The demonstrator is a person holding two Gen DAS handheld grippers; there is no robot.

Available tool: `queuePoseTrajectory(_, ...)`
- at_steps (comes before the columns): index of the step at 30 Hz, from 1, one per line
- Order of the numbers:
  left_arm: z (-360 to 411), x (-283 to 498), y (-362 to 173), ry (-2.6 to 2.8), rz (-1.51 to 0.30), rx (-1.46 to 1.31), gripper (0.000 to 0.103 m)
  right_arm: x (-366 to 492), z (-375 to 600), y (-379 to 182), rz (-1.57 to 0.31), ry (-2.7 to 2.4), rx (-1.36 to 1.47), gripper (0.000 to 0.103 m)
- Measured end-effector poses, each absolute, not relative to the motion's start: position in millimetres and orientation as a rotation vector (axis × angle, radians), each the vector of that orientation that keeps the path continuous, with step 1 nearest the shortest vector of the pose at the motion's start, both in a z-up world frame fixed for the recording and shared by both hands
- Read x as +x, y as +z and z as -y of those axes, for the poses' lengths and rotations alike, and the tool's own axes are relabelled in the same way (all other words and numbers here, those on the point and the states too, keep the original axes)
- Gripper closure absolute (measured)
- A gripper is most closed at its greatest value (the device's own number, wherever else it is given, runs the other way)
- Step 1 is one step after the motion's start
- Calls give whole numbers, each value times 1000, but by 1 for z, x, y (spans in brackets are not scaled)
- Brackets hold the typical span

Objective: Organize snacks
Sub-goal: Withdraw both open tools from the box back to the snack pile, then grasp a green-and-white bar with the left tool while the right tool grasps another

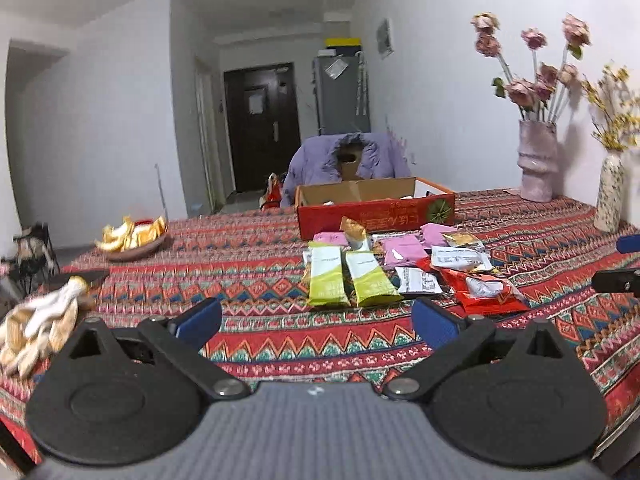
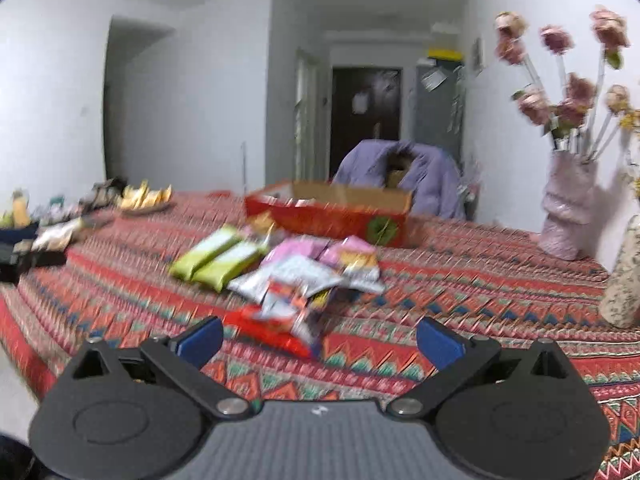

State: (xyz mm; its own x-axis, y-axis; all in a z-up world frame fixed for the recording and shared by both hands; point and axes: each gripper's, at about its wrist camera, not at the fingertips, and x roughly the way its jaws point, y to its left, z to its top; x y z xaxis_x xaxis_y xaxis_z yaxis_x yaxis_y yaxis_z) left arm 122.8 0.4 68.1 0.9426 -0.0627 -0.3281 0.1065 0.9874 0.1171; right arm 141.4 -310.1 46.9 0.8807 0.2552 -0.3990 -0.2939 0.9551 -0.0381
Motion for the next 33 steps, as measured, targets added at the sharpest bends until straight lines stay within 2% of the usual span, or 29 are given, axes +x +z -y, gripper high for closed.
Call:
queuePoseTrajectory(10, 7, 142, 64, -145, -341, 134, 0, 154, 299, 40, -424, 288, -79, 0)
queuePoseTrajectory(17, 7, 179, 53, -137, -428, 103, 0, 183, 294, 44, -467, 316, -47, 0)
queuePoseTrajectory(19, 4, 194, 49, -134, -444, 100, 0, 197, 287, 45, -491, 326, -46, 2)
queuePoseTrajectory(21, 1, 211, 47, -140, -444, 97, 1, 210, 280, 47, -506, 342, -34, 10)
queuePoseTrajectory(22, 0, 221, 46, -144, -441, 99, 4, 218, 275, 49, -511, 356, -27, 13)
queuePoseTrajectory(24, -2, 243, 45, -149, -444, 109, 8, 233, 265, 51, -512, 382, -29, 14)
queuePoseTrajectory(26, -3, 272, 40, -173, -456, 104, 16, 249, 253, 54, -503, 399, -38, 22)
queuePoseTrajectory(29, -5, 314, 30, -188, -515, 76, 27, 275, 237, 56, -514, 393, -26, 28)
queuePoseTrajectory(33, -7, 361, 10, -213, -577, 34, 31, 306, 218, 54, -546, 389, -23, 32)
